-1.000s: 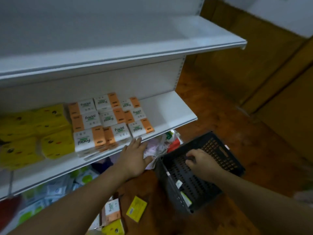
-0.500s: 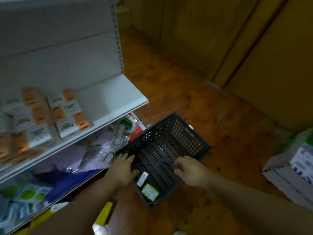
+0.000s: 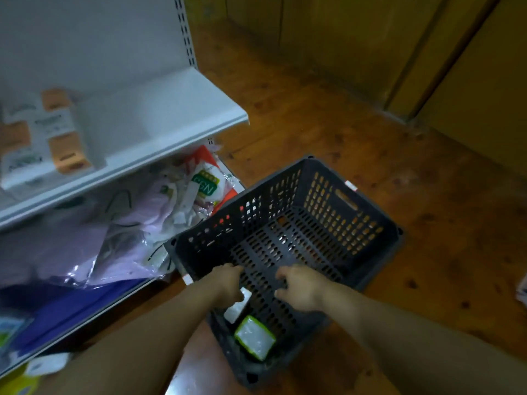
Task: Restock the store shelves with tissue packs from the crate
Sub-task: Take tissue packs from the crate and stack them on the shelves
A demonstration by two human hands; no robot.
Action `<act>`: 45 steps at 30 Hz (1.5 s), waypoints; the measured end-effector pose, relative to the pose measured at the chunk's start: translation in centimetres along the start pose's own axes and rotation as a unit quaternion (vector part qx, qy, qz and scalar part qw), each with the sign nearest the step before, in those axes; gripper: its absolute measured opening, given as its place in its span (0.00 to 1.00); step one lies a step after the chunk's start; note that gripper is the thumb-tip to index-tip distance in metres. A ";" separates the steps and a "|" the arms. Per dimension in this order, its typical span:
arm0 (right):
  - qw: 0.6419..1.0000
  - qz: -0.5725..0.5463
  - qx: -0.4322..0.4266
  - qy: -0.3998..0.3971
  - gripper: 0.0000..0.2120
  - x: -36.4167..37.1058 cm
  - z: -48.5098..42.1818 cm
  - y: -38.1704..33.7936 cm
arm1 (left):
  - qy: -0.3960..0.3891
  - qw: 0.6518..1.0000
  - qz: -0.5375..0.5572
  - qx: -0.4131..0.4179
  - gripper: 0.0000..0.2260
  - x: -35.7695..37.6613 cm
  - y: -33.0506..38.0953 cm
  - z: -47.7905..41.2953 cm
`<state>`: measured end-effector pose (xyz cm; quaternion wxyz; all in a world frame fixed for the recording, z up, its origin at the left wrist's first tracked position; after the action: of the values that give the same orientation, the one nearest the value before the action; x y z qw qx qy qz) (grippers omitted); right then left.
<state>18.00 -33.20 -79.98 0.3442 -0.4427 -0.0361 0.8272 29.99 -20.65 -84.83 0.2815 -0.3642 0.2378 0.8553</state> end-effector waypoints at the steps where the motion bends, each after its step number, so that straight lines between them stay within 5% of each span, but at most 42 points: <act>1: 1.000 0.011 -0.006 -0.016 0.23 1.2 -1.2 0.2 | -0.017 1.000 -0.004 0.002 0.32 1.0 0.2 -1.4; 8: 0.992 0.077 -0.005 -0.100 0.23 6.3 -7.5 2.8 | -0.127 0.981 -0.144 0.038 0.31 6.9 2.0 -9.1; 14: 0.993 0.084 -0.001 -0.087 0.22 6.2 -10.5 4.6 | -0.177 0.959 -0.218 0.032 0.22 10.0 0.9 -11.6; 17: 0.994 0.076 0.011 -0.073 0.26 6.3 -11.2 5.2 | -0.171 0.955 -0.238 0.036 0.28 11.0 1.1 -12.2; 20: 0.996 0.047 0.036 -0.061 0.26 6.2 -10.8 5.6 | -0.121 0.982 -0.142 0.009 0.34 9.8 2.0 -12.1; 22: 0.999 0.010 0.049 -0.020 0.25 5.7 -10.1 5.9 | -0.004 0.998 0.050 -0.026 0.21 7.4 1.9 -11.9; 24: 0.995 -0.052 0.060 0.061 0.27 4.7 -9.3 6.3 | 0.092 0.970 0.220 -0.042 0.11 4.7 1.1 -10.6; 27: 0.964 -0.220 0.061 0.136 0.32 3.0 -8.4 6.6 | 0.092 0.901 0.422 -0.049 0.10 1.7 0.5 -8.3; 33: 0.884 -0.425 0.007 0.197 0.13 -1.4 -6.8 3.7 | 0.124 0.758 0.640 -0.016 0.17 -3.7 0.7 -4.0; 35: 0.850 -0.462 0.008 0.253 0.14 -3.0 -6.3 2.6 | 0.153 0.712 0.685 -0.018 0.20 -5.0 0.3 -2.7; 38: 0.821 -0.470 -0.017 0.325 0.15 -5.2 -5.5 0.1 | 0.191 0.689 0.699 0.007 0.22 -6.7 -0.3 -0.7; 45: 0.818 -0.383 -0.147 0.404 0.29 -7.9 -4.6 -9.2 | 0.451 0.644 0.617 0.052 0.14 -11.7 -5.1 5.6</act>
<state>29.39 -32.10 -73.81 0.5477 -0.7329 -0.1811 0.3606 37.35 -17.10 -73.47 -0.4345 -0.4586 0.5486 0.5476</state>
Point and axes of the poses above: each hand's wrist, its own z-axis away from the middle knuckle, its own x-axis out of the palm, y = z × x, the point moved 3 cm from there along -z, towards the middle knuckle, and after that the axes turned 11 degrees about y, right-handed, at the moved point
